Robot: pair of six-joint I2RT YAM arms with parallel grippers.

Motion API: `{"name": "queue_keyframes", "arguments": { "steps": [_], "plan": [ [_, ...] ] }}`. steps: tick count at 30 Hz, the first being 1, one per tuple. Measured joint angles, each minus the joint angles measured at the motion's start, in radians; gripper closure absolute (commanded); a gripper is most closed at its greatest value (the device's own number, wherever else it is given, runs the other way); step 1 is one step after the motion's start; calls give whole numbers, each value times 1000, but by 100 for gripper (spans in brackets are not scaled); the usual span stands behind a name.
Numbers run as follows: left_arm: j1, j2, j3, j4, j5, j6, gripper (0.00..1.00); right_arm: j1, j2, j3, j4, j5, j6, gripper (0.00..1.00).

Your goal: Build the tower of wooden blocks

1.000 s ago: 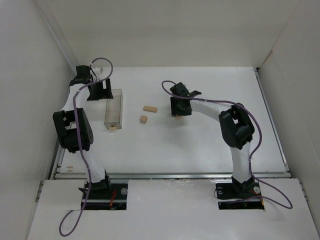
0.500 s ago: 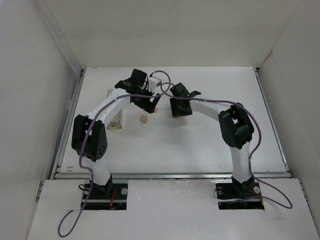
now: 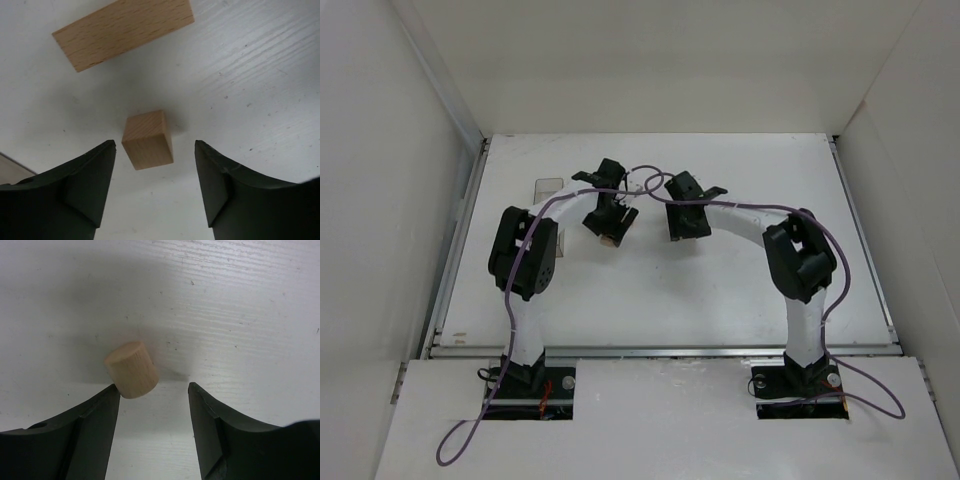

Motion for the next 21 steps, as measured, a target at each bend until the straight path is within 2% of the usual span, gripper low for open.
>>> {"name": "queue_keyframes", "arguments": {
  "steps": [3, 4, 5, 6, 10, 11, 16, 21],
  "plan": [
    [-10, 0, -4, 9, 0, -7, 55, 0, -5, -4, 1, 8, 7, 37],
    [-13, 0, -6, 13, 0, -12, 64, 0, -7, -5, 1, 10, 11, 37],
    [-14, 0, -8, 15, 1, -18, 65, 0, -9, -6, 1, 11, 13, 37],
    [-14, 0, -11, 19, -2, -16, 73, 0, -13, -10, 3, 13, 15, 37],
    [-14, 0, -13, 23, -6, -25, 92, 0, -24, -23, 5, 22, 24, 37],
    [-14, 0, -13, 23, -4, -26, 100, 0, -28, -29, 6, 25, 26, 37],
    [-17, 0, -13, 22, 28, -1, 100, -1, -63, -66, 7, 45, 34, 37],
    [-51, -2, -13, 22, 71, 123, 100, -24, -118, -103, 13, 42, 44, 35]
  ]
}}
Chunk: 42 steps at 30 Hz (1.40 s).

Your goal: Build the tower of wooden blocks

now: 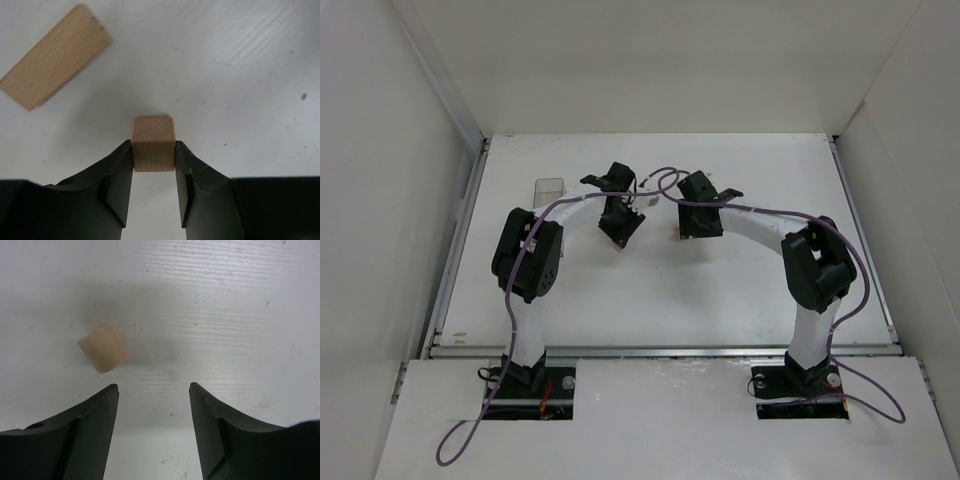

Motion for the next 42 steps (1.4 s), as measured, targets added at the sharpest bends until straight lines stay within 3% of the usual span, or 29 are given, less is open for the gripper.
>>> {"name": "queue_keyframes", "arguments": {
  "steps": [7, 12, 20, 26, 29, 32, 42],
  "plan": [
    [-50, -17, 19, -31, 76, 289, 100, -54, -58, -49, 60, -69, -14, 24],
    [-118, -16, 72, -41, 76, 449, 99, -101, -142, -120, 97, -126, -31, 23],
    [-183, 39, 111, -61, 98, 571, 97, -179, -215, -190, 119, -153, -39, 23],
    [-192, 64, 111, -67, 96, 596, 85, -192, -216, -211, 118, -161, -38, 23],
    [-193, 69, 111, -67, 93, 602, 66, -192, -216, -211, 118, -164, -38, 21],
    [-195, 74, 111, -65, 85, 609, 34, -192, -216, -211, 118, -165, -38, 21],
    [-180, 78, 178, -116, 114, 579, 28, -192, -216, -223, 128, -182, -35, 20]
  ]
}}
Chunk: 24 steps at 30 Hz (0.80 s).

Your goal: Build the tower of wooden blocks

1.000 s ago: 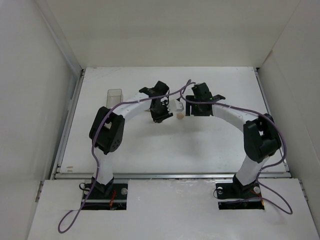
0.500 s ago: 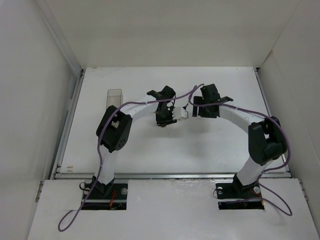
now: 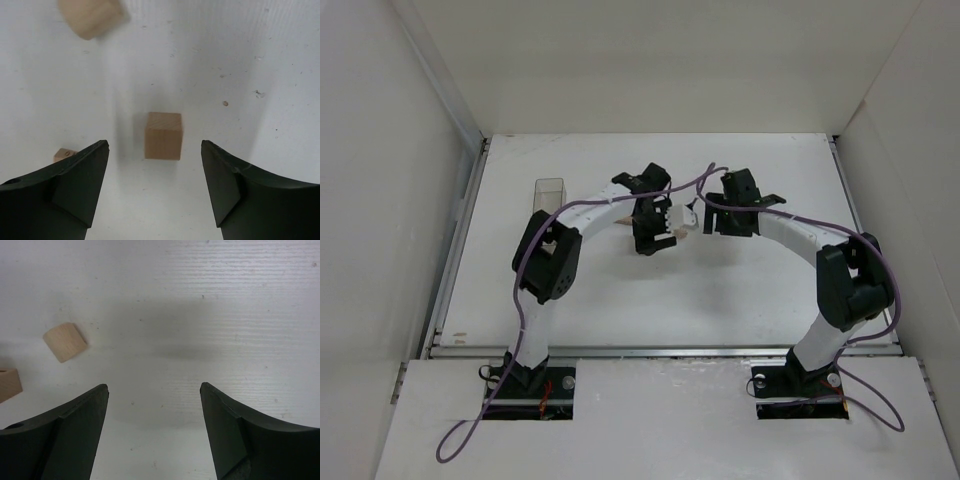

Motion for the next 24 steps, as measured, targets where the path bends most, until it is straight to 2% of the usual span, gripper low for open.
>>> {"name": "queue_keyframes", "arguments": {
  "steps": [6, 12, 18, 24],
  "plan": [
    [85, -98, 24, -16, 73, -3, 28, 0, 0, 0, 39, -27, -3, 19],
    [125, -175, -79, 138, -31, -47, 32, 0, 2, 0, 50, -52, -7, 19],
    [163, -60, -108, 227, -131, -90, 33, 0, 5, 0, 51, -66, -11, 19],
    [193, 27, -61, 259, -201, -93, 28, 0, 5, 0, 53, -72, -21, 19]
  ]
}}
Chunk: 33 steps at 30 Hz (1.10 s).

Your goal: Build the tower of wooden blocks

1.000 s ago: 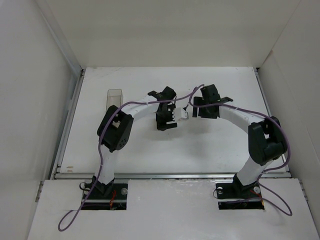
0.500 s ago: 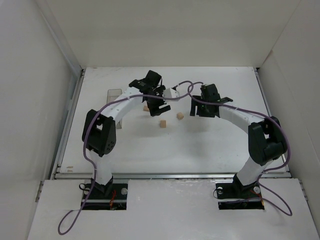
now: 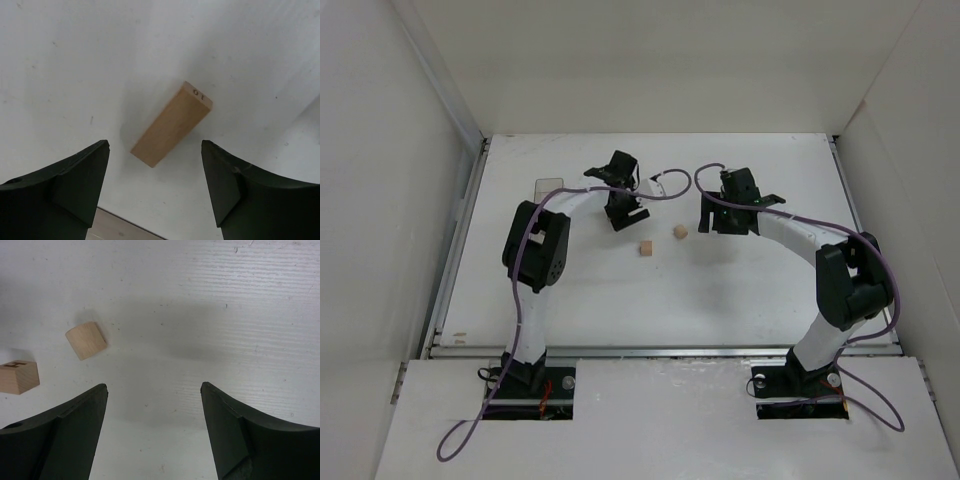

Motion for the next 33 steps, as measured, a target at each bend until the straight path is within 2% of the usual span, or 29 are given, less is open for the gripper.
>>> {"name": "queue_keyframes", "arguments": {
  "steps": [2, 4, 6, 7, 9, 10, 12, 23, 33],
  "plan": [
    [0, 28, 45, -3, -5, 0, 28, 0, 0, 0, 0, -2, -5, 19],
    [3, 69, 94, -16, 1, -1, 37, 0, 0, 0, -1, -3, -11, 19],
    [6, 93, 130, -38, 14, 0, 49, 0, 0, 0, -1, -3, -17, 19],
    [7, 97, 135, -53, 27, 5, 61, 0, 0, 0, -1, -3, -21, 19],
    [10, 101, 138, -79, 52, 16, 74, 0, 0, 0, -1, -2, -24, 19],
    [12, 101, 137, -94, 66, 23, 96, 0, 0, 0, -2, -2, -26, 19],
    [13, 99, 134, -111, 82, 34, 100, 0, 0, 0, -2, -2, -27, 19],
    [-4, 32, 101, -188, 114, 11, 100, 0, 0, 0, -2, -2, -30, 19],
    [-176, -50, 111, -296, 161, 9, 100, 0, -68, -41, -2, 21, -30, 19]
  ]
}}
